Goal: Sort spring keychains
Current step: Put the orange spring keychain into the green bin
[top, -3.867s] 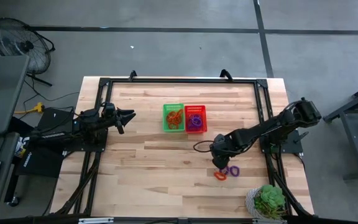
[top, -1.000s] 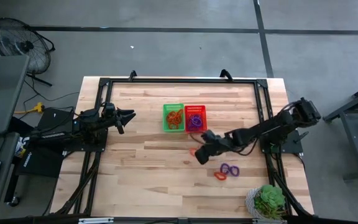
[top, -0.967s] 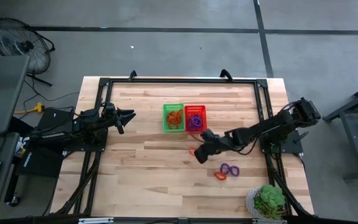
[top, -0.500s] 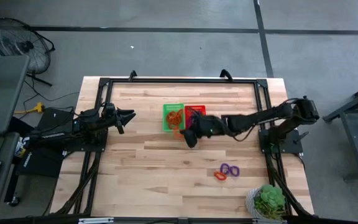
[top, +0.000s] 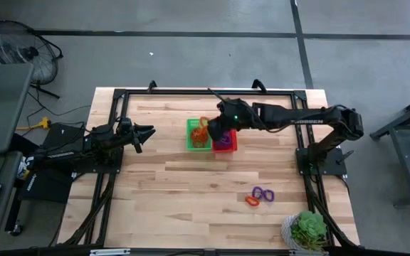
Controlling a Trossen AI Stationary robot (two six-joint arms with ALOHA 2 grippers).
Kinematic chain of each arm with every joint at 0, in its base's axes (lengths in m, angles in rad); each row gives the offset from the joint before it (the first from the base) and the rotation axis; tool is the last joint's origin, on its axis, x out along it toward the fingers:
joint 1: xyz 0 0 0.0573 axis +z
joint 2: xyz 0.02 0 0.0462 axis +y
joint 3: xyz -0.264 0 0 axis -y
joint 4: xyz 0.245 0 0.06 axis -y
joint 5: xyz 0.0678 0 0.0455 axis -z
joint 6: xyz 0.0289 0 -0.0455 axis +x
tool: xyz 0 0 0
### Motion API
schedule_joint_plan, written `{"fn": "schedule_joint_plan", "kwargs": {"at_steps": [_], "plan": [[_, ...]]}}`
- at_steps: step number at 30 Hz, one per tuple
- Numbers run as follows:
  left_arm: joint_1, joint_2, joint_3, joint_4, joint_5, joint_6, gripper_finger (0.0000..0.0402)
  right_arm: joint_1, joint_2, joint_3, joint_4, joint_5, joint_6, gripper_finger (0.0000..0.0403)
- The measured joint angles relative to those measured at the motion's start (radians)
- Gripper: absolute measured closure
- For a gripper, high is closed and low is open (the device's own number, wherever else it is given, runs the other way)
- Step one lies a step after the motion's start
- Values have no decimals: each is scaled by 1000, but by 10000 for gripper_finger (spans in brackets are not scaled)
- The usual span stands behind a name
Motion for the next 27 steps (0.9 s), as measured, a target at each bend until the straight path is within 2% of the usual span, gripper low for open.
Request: {"fn": "schedule_joint_plan", "kwargs": {"at_steps": [6,15,22,27], "plan": [[0,0,0,0,0,0,275,-26,29,9,-2,-57,-4,387],[0,0,0,0,0,0,275,-25,220,18,75,-178,27,387],[0,0,0,0,0,0,275,-39,353,98,22,-134,2,387],[0,0,0,0,0,0,275,-62,393,127,-35,-124,3,387]]}}
